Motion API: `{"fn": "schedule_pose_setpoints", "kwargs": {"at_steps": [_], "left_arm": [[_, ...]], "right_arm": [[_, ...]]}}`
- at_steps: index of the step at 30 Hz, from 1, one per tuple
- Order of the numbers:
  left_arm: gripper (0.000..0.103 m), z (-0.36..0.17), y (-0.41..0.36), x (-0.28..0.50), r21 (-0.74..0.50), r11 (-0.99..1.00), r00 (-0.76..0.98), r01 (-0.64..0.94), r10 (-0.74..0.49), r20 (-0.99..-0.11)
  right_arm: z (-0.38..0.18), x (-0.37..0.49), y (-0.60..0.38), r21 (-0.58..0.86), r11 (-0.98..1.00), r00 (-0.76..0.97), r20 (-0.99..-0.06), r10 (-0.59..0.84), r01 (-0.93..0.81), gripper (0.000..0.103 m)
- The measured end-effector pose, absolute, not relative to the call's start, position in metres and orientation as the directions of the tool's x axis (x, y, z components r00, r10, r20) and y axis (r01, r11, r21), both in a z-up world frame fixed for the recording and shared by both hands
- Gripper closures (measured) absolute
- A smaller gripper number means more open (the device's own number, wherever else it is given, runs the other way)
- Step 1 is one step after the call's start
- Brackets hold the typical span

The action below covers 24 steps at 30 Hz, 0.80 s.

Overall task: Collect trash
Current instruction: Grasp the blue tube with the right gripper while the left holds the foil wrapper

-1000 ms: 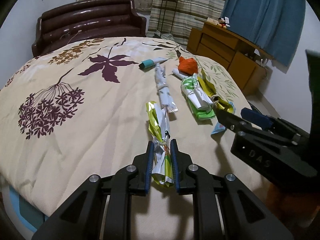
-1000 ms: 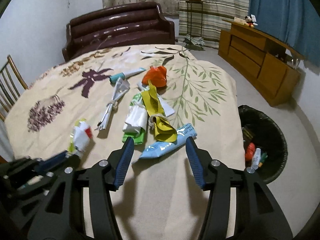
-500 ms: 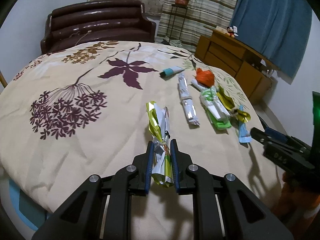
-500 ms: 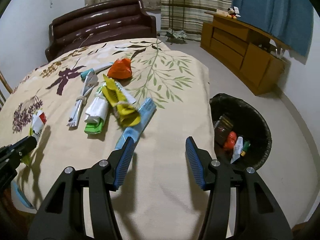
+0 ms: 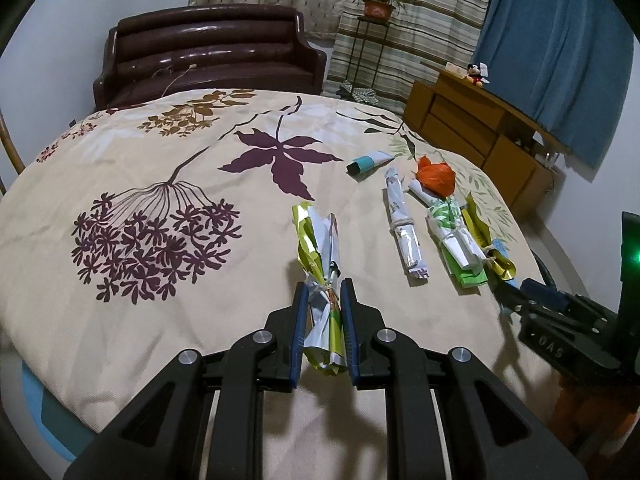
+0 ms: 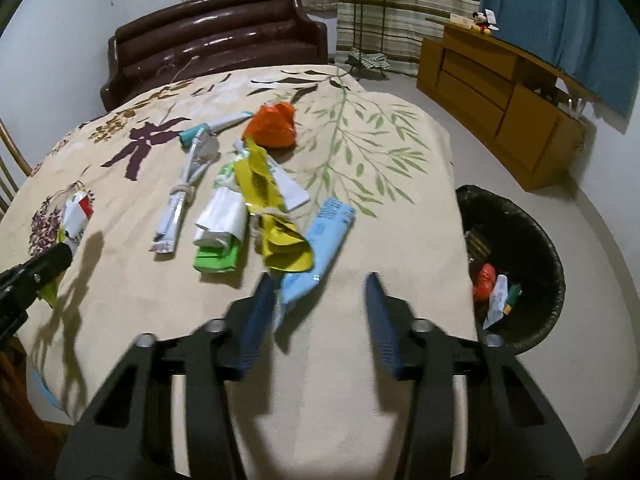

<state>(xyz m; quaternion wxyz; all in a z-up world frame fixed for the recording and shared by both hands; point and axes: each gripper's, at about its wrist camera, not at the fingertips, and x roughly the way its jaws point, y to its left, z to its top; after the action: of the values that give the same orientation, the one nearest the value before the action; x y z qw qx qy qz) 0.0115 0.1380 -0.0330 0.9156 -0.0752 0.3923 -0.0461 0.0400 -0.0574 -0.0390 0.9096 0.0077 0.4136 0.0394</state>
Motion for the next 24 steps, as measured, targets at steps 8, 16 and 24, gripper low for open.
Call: {"fn": "schedule_pose_setpoints", "kwargs": {"at_steps": [8, 16, 24], "left_arm": [[0.085, -0.038, 0.134, 0.016, -0.186, 0.982, 0.683, 0.032, -0.157, -0.713], [0.085, -0.042, 0.128, 0.017, -0.187, 0.982, 0.678, 0.039, -0.163, -0.716], [0.085, -0.029, 0.103, 0.017, -0.194, 0.977, 0.704, 0.085, -0.197, -0.682]], "right_arm": [[-0.039, 0.039, -0.072, 0.058, 0.997, 0.664, -0.744, 0.083, -0.059, 0.086], [-0.037, 0.038, -0.075, 0.061, 0.995, 0.675, -0.731, 0.097, -0.077, 0.092], [-0.023, 0.037, -0.089, 0.055, 0.997, 0.714, -0.695, 0.079, -0.056, 0.092]]}}
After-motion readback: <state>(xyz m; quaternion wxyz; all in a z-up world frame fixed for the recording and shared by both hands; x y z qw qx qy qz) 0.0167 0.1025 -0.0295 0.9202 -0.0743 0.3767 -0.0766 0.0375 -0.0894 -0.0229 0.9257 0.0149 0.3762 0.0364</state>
